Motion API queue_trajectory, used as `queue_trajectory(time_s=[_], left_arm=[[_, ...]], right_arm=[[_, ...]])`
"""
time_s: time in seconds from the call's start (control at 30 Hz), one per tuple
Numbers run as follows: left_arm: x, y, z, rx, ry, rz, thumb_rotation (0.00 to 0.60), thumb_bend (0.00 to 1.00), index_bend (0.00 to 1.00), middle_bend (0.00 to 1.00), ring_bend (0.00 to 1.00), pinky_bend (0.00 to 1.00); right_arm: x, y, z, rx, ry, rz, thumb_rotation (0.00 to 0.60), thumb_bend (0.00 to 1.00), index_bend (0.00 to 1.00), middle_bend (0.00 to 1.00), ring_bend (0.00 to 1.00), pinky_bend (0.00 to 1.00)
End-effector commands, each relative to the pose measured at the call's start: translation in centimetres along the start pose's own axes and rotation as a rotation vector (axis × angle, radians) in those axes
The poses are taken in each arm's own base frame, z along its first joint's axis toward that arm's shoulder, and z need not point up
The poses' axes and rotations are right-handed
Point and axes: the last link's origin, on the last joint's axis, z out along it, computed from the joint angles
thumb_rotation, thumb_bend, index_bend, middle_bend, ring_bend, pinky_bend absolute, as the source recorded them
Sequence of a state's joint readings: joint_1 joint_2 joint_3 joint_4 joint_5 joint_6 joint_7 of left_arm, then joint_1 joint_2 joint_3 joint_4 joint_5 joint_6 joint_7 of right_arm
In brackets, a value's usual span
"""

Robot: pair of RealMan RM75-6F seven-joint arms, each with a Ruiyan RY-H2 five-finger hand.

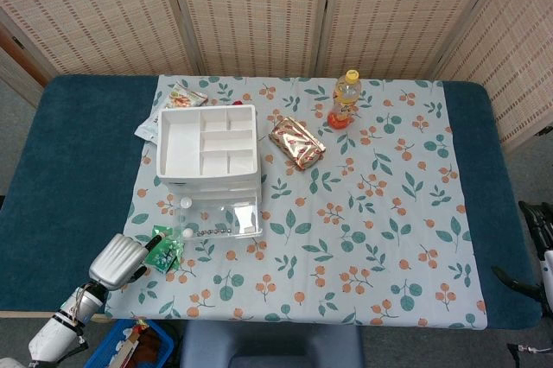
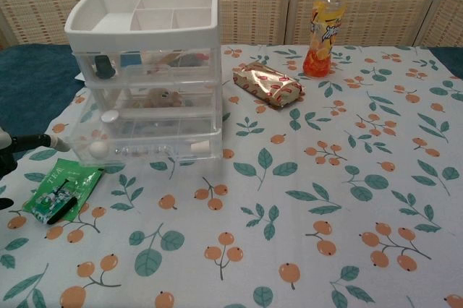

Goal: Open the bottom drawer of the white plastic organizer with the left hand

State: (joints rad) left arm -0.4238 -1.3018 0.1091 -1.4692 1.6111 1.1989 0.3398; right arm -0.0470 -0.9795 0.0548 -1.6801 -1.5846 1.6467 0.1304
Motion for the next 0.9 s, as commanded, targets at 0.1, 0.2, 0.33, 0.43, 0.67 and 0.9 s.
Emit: queue_trajectory(time_s=[0.1, 0.2, 0.33, 0.43, 0.67, 0.9], left_arm=[[0.4, -1.3, -0.8, 0.078, -0.012, -0.063, 0.6, 0.25, 0.14, 0.85, 0.95, 1.0], [1.1, -2.6, -1.3, 0.145, -0.02, -0.107, 0.6, 0.25, 0.14, 0.85, 0.94, 1.0], [2.1, -4.4, -2.1, 0.255, 0.01, -0.17, 0.6, 0.25, 0.15, 0.82, 0.88, 1.0], [3.0, -5.5, -2.8, 0.349, 0.046, -0.219, 0.6, 0.25, 0.16, 0.75, 0.79, 1.0], [3.7, -7.3, -4.7, 0.531, 0.127, -0.287, 0.6, 0.24, 0.17, 0.59, 0.57, 0.79], [3.6, -6.8, -7.0, 0.597, 0.134, -0.34, 0.6, 0.23, 0.17, 0.51, 0.5, 0.65]], right_arm=[[0.0, 0.1, 0.0, -0.001, 0.0, 0.001, 0.6, 0.11, 0.0, 0.12, 0.08, 0.13], [0.0, 0.1, -0.1, -0.002, 0.002, 0.001, 0.6, 0.11, 0.0, 0.12, 0.08, 0.13], [-0.1, 0.4, -0.1, -0.008, -0.003, 0.003, 0.6, 0.11, 0.0, 0.12, 0.08, 0.13], [-0.4, 0.6, -0.1, -0.014, -0.016, 0.006, 0.6, 0.11, 0.0, 0.12, 0.08, 0.13], [-0.9, 1.0, 0.2, -0.025, -0.059, 0.009, 0.6, 0.11, 0.0, 0.12, 0.08, 0.13], [-2.0, 1.2, 0.0, -0.029, -0.1, 0.029, 0.6, 0.12, 0.0, 0.12, 0.08, 0.13]])
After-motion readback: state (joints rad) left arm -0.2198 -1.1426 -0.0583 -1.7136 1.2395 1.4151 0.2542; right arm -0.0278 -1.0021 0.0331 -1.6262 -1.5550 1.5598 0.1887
